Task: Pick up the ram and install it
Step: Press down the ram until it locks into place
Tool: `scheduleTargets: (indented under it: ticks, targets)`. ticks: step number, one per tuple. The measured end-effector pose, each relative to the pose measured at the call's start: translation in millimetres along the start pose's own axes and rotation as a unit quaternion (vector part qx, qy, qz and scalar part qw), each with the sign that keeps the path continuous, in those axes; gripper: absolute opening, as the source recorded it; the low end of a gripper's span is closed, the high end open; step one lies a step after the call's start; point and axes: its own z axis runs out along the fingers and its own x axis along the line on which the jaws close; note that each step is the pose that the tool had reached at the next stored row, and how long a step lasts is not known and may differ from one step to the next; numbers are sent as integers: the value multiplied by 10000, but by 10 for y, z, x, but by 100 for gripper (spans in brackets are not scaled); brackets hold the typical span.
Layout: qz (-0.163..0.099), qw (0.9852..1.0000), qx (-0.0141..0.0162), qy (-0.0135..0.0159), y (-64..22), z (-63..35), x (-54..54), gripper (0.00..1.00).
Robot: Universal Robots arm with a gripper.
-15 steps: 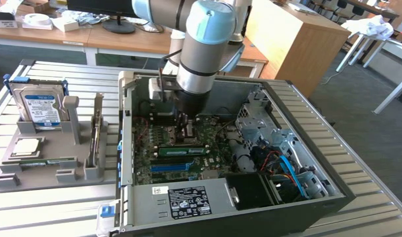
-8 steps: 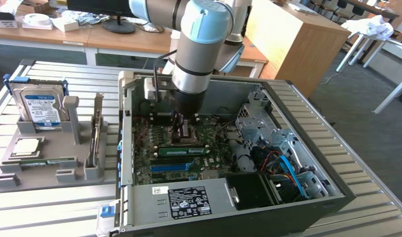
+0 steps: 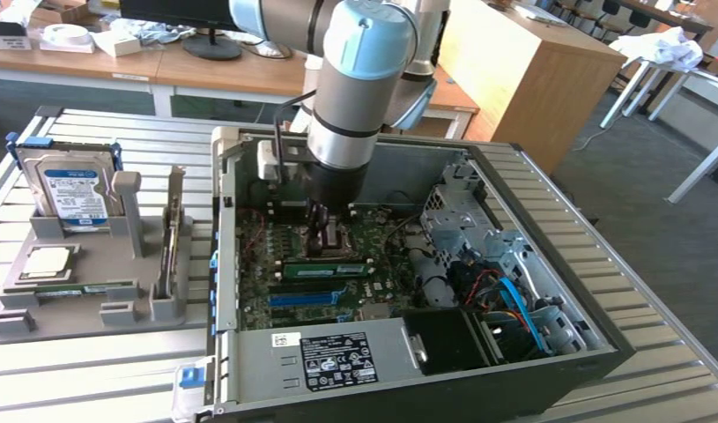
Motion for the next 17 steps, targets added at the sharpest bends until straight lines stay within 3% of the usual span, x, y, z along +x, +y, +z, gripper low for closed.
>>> scheduleTargets:
  ticks: [4, 17]
  targets:
    - [0, 10000, -1, 1, 41, 0, 1, 10]
    - [-1, 10000, -1, 1, 42, 17, 32, 10]
